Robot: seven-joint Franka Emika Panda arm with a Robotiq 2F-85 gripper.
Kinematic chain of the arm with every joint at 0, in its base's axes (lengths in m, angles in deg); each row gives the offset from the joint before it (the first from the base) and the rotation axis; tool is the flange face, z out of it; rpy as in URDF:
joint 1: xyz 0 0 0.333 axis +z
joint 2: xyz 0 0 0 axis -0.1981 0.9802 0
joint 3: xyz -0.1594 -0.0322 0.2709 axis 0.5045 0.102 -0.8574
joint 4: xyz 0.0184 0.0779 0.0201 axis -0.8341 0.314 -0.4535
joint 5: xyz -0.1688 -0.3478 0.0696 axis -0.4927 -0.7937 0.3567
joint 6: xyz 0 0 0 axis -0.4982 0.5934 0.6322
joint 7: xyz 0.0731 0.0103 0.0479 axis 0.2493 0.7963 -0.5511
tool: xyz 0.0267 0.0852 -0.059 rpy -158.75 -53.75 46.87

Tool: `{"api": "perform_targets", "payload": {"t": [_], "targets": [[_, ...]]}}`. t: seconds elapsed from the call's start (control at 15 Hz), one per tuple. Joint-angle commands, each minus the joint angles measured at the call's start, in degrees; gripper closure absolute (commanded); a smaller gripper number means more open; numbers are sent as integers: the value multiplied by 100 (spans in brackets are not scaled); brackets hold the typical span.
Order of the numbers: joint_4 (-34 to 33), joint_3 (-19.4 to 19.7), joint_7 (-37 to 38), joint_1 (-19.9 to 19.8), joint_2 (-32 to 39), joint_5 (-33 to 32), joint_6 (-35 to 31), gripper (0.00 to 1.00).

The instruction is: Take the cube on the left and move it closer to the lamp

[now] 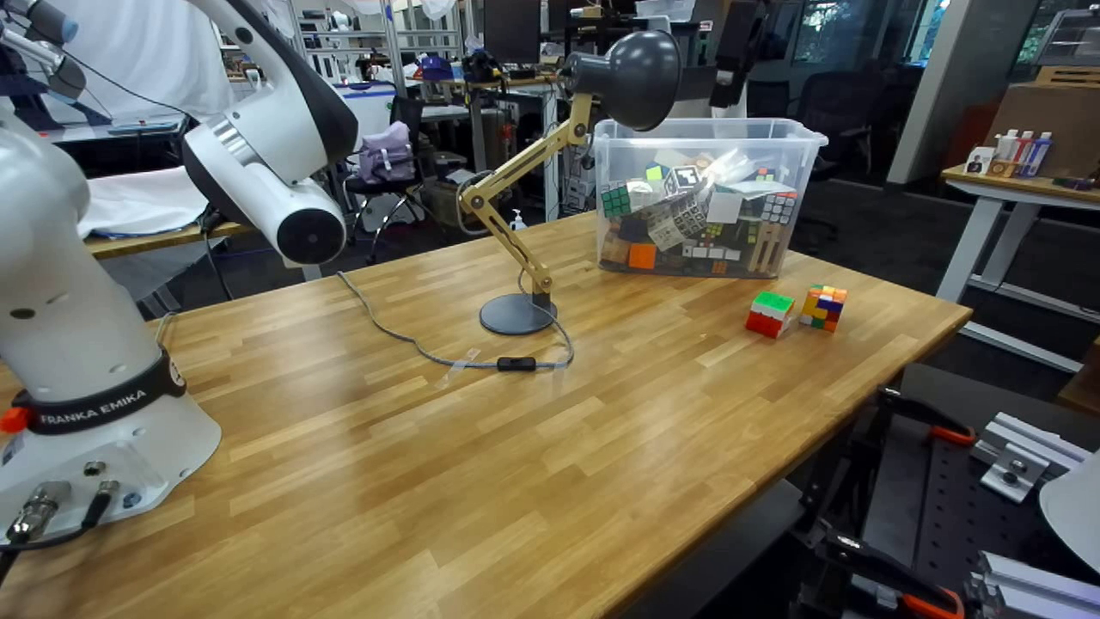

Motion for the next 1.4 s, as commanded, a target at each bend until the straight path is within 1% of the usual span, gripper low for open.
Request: {"api": "perform_targets", "payload": {"t": [0.0,0.13,0.2,0.33,0.8,0.87,1.2,1.33], "targets": [[136,-14,116,-300,-159,-72,-97,0],[181,61,207,-440,-238,15,-30,0],[32,39,43,-383,-76,4,23,0],[90,78,95,-446,-142,5,24,0],[107,59,172,-439,-140,10,11,0],[133,86,170,-432,-130,87,-19,0],[624,271,93,-478,-55,520,-324,0],[868,323,201,-582,50,446,-658,0]]}}
